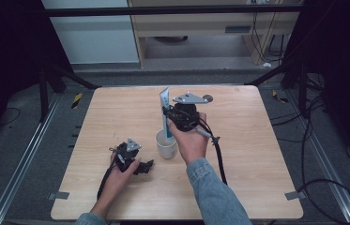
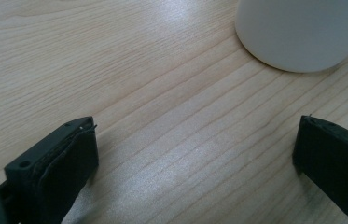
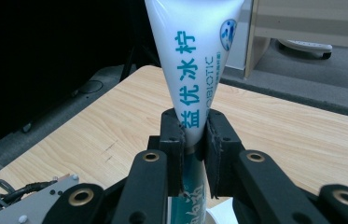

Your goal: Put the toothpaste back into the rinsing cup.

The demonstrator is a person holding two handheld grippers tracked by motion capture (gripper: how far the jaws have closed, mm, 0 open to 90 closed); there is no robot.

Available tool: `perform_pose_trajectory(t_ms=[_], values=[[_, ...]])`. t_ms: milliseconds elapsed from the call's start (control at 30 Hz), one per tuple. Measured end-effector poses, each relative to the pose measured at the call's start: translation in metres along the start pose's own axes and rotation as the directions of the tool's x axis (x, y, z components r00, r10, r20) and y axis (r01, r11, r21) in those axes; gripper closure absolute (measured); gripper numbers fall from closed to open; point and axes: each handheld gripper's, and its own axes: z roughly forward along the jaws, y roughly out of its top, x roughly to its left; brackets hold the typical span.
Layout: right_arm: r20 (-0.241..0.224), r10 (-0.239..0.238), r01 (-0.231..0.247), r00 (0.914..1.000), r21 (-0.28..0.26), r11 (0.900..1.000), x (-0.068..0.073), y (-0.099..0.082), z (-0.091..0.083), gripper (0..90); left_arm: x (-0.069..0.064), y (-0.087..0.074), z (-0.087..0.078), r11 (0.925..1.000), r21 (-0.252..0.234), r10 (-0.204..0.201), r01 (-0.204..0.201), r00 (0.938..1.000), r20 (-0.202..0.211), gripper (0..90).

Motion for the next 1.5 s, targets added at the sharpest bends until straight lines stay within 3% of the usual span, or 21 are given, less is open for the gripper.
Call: perform_pose_trajectory(t_ms=[567,1500], values=[[0.02,-0.006,0.007,0.9998,-0.021,0.9998,0.003,-0.012,0.003,78.7,0.0,0.0,0.0,1.0,-0.002,-0.001,0.001,1.0,-0.001,0.0],[0.02,0.003,-0.002,0.9998,-0.03,0.9996,0.003,-0.057,0.025,78.5,0.0,0.0,0.0,1.0,-0.002,0.0,0.0,1.0,0.0,0.0]])
